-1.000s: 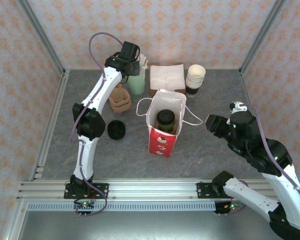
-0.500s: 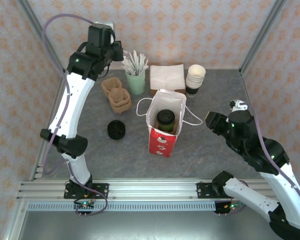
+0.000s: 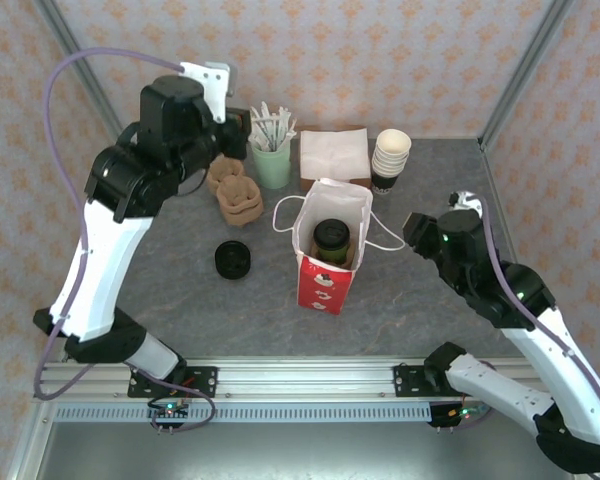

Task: Pack the takeout coffee

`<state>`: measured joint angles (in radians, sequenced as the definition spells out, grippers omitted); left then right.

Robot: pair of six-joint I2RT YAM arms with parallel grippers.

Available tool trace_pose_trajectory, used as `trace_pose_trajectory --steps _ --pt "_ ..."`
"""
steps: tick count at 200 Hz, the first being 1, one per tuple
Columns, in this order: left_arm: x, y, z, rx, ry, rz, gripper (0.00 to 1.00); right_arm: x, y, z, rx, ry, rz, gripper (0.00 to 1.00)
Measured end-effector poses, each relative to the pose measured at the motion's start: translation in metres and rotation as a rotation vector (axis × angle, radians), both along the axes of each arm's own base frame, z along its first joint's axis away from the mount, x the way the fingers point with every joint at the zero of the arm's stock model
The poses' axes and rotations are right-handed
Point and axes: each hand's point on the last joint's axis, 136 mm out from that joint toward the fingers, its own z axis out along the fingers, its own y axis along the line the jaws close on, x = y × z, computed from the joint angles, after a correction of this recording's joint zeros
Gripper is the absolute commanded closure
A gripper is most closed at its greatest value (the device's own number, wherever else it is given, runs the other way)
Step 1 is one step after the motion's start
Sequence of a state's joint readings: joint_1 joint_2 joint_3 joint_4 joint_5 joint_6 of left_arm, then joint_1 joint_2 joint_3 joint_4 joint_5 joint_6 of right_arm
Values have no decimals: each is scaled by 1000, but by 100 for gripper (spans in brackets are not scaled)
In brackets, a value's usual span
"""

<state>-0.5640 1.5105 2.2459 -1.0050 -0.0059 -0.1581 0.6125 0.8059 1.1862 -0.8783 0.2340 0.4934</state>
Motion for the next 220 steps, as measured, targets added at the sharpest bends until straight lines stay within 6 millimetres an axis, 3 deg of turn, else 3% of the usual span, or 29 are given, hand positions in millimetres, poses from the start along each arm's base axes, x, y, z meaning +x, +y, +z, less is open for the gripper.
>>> trace_pose_trajectory --steps 40,70,108,140,220 --pt "-62 -25 -20 20 44 -165 90 14 4 -5 -15 12 -21 48" --pt "-87 -42 -46 44 116 -254 90 21 9 -11 -26 31 -22 48" --pt "-107 -61 -83 79 231 -359 90 25 16 -10 1 31 -9 48" --pt "-118 -68 -98 108 294 -412 90 26 19 -8 27 24 -5 49" --pt "-126 -112 -149 190 472 -571 89 26 22 -7 40 27 7 48"
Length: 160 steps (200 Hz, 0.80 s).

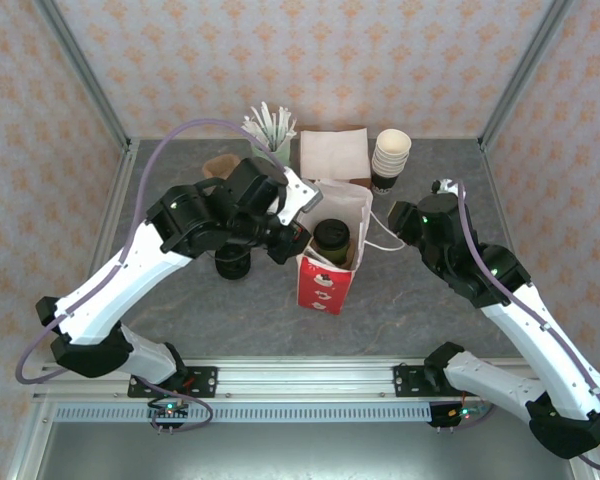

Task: Pack the takeout coffee

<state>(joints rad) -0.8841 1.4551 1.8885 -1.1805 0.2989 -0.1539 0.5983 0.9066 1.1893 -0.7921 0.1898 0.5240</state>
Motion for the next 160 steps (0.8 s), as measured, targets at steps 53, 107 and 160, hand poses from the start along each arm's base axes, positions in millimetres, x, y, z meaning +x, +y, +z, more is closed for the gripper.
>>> trace_pose_trajectory --steps 53,107,160 --pt "7 -15 -13 41 32 -37 57 -1 -1 -1 16 1 -10 48" --pt "31 2 18 11 -127 98 33 -2 -1 -1 26 1 -11 47" --pt "74 28 28 90 -287 335 26 -4 -1 -2 28 2 -8 47"
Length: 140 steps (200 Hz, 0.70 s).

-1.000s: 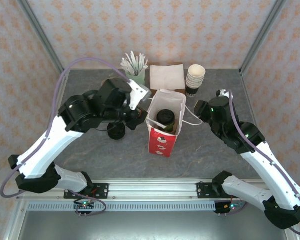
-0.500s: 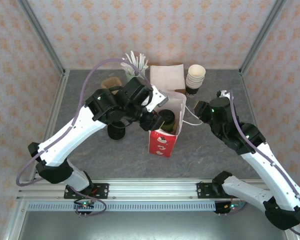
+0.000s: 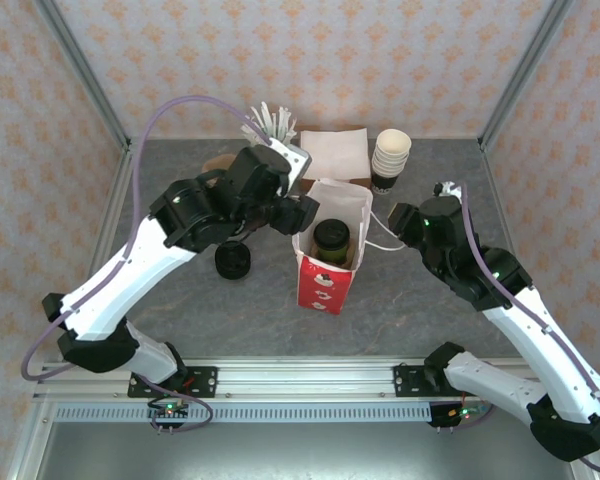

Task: Pack the takeout coffee

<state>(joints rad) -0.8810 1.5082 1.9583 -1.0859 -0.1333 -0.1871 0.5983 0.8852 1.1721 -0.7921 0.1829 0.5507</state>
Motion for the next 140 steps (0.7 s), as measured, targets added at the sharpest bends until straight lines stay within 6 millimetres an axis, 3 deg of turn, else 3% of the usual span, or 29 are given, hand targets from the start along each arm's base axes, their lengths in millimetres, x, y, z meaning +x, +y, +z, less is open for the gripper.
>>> trace_pose_trajectory --steps 36,67,140 --pt "31 -7 -37 87 36 113 27 -3 -2 1 4 -7 0 47" --pt "45 -12 -62 101 86 174 33 -6 -4 -1 5 -8 0 47" --pt "50 -8 -82 106 120 251 47 1 0 -13 -26 27 -1 47"
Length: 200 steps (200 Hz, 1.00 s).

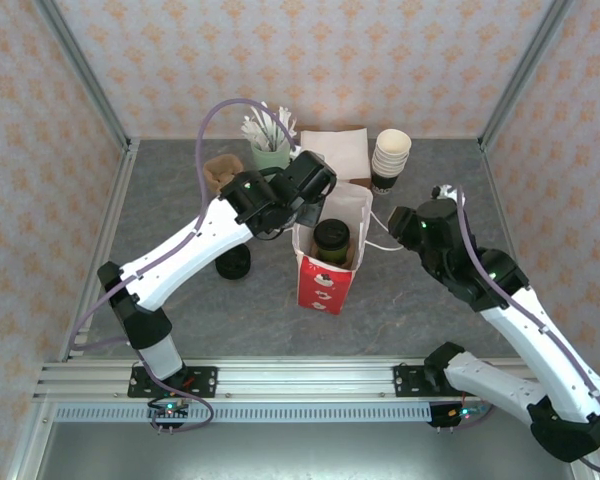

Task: Pack the takeout coffee

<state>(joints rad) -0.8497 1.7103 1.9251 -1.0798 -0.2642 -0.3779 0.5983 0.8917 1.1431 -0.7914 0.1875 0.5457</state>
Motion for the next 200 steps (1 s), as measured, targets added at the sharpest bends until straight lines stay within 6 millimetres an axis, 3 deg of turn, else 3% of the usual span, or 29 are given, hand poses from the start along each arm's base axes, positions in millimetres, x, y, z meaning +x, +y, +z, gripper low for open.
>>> trace_pose_trajectory --steps 37,92,115,146,200 --pt "-1 4 -16 20 32 14 56 7 5 -12 -32 38 4 47" --pt "1 4 -28 14 53 23 63 14 9 -14 -40 38 10 48" --pt "3 0 -32 7 55 30 73 19 11 -18 -54 46 10 47" --pt "5 -2 -35 -7 61 33 85 35 16 -26 -37 102 14 48" --pt "7 5 -42 -1 79 45 93 63 35 -27 15 154 51 49"
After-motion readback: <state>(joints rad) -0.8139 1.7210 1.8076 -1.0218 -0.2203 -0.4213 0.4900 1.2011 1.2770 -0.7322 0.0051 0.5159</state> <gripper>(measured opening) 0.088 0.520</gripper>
